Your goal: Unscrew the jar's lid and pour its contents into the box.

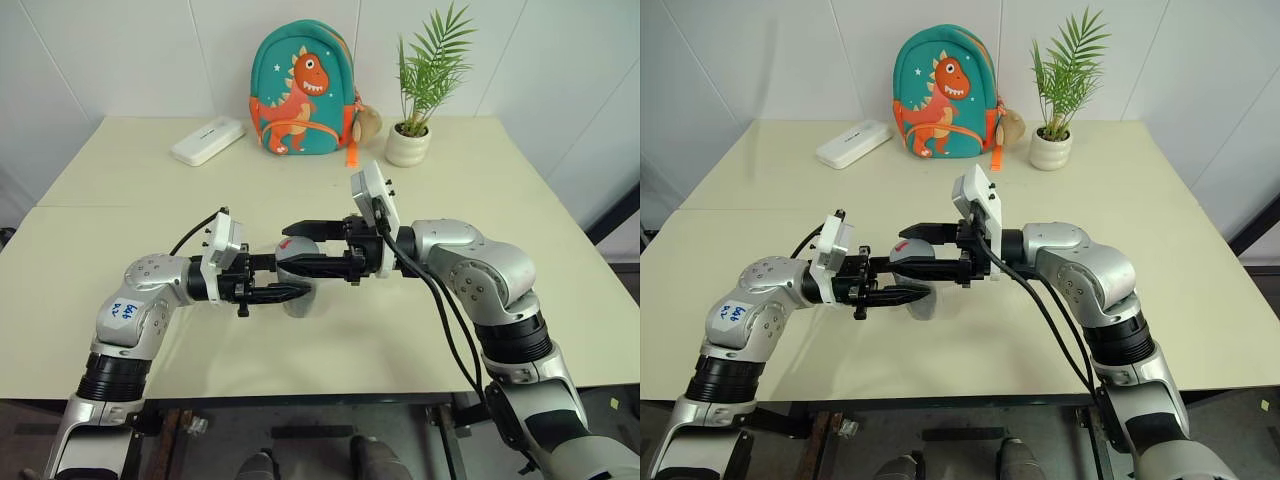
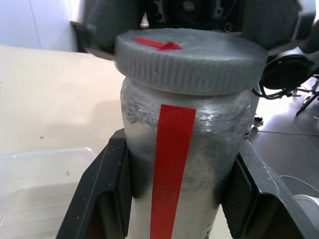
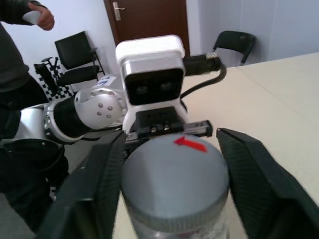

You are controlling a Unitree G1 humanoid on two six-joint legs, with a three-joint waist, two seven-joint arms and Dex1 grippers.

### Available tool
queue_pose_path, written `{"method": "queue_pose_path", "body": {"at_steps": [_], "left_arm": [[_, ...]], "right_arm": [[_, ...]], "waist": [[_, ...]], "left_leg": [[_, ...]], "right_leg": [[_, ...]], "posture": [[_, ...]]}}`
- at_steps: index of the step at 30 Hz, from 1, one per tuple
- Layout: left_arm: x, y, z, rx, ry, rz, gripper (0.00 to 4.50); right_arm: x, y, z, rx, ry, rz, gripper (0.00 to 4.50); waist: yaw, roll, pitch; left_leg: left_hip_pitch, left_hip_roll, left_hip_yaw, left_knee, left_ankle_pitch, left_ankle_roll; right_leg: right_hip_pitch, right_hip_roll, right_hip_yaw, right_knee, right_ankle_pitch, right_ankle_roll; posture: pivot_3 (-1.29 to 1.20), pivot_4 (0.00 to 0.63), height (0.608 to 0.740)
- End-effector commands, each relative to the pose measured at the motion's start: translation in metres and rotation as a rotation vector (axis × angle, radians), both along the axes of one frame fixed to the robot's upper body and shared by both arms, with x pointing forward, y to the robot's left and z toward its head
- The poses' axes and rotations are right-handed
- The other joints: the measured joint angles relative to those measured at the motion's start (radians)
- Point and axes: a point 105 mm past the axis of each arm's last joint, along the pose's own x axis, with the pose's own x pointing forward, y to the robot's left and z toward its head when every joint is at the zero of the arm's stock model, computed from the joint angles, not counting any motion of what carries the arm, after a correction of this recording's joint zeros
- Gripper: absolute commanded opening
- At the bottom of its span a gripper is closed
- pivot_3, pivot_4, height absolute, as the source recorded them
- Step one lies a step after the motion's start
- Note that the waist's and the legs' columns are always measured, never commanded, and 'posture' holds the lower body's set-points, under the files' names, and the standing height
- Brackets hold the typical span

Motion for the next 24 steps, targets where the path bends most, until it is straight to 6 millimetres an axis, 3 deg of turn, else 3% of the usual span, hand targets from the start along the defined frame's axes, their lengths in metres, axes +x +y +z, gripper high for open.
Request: {"method": "queue_pose_path", "body": {"at_steps": [1, 4, 11, 14, 19, 22, 24], "left_arm": [[-0.004, -0.003, 0.012, -0.018, -0.048, -0.027, 1.91], [-0.004, -0.002, 0.011, -0.019, -0.048, -0.024, 1.91], [-0.006, -0.001, 0.010, -0.019, -0.045, -0.019, 1.91], [-0.006, -0.001, 0.010, -0.020, -0.045, -0.017, 1.91], [-0.006, 0.000, 0.009, -0.021, -0.043, -0.011, 1.91], [-0.006, 0.001, 0.009, -0.022, -0.040, -0.008, 1.91], [-0.006, 0.001, 0.009, -0.022, -0.039, -0.008, 1.91]], "right_arm": [[-0.004, -0.001, 0.009, 0.030, -0.035, 0.015, 2.52], [-0.004, -0.003, 0.017, 0.079, 0.000, 0.019, 2.52], [-0.001, -0.015, 0.062, 0.320, 0.186, 0.035, 2.52], [0.003, -0.024, 0.059, 0.280, 0.143, -0.032, 2.52], [0.012, -0.048, 0.038, 0.178, 0.082, -0.160, 2.52], [0.014, -0.051, 0.029, 0.131, 0.039, -0.204, 2.52], [0.008, -0.045, 0.029, 0.133, 0.049, -0.168, 2.92]], "waist": [[0.000, 0.000, 0.000], [0.000, 0.000, 0.000], [0.001, 0.000, 0.000], [0.001, 0.000, 0.000], [0.004, 0.000, 0.000], [-0.003, 0.000, 0.000], [-0.007, 0.000, 0.000]], "left_leg": [[0.000, 0.000, 0.000, 0.000, 0.000, 0.000], [0.000, 0.000, 0.000, 0.000, 0.000, 0.000], [0.000, 0.000, 0.000, 0.000, 0.000, 0.000], [0.000, 0.000, 0.000, 0.000, 0.000, 0.000], [-0.001, 0.000, 0.000, 0.000, 0.000, 0.000], [-0.001, 0.000, 0.000, 0.000, 0.000, 0.000], [-0.001, 0.000, 0.000, -0.001, 0.000, 0.000]], "right_leg": [[0.000, 0.000, 0.000, 0.000, 0.000, 0.000], [0.000, 0.000, 0.000, 0.000, 0.000, 0.000], [0.000, 0.000, 0.000, 0.001, 0.000, 0.000], [0.000, 0.000, 0.000, 0.000, 0.000, 0.000], [0.000, 0.000, 0.000, -0.002, 0.000, 0.000], [0.000, 0.000, 0.000, -0.002, 0.000, 0.000], [-0.001, 0.001, 0.001, -0.001, 0.000, 0.000]], "posture": [[0.00, 0.150, 0.740], [0.00, 0.150, 0.740], [0.00, 0.150, 0.740], [0.00, 0.150, 0.740], [0.00, 0.150, 0.740], [0.00, 0.150, 0.740], [0.00, 0.150, 0.740]]}}
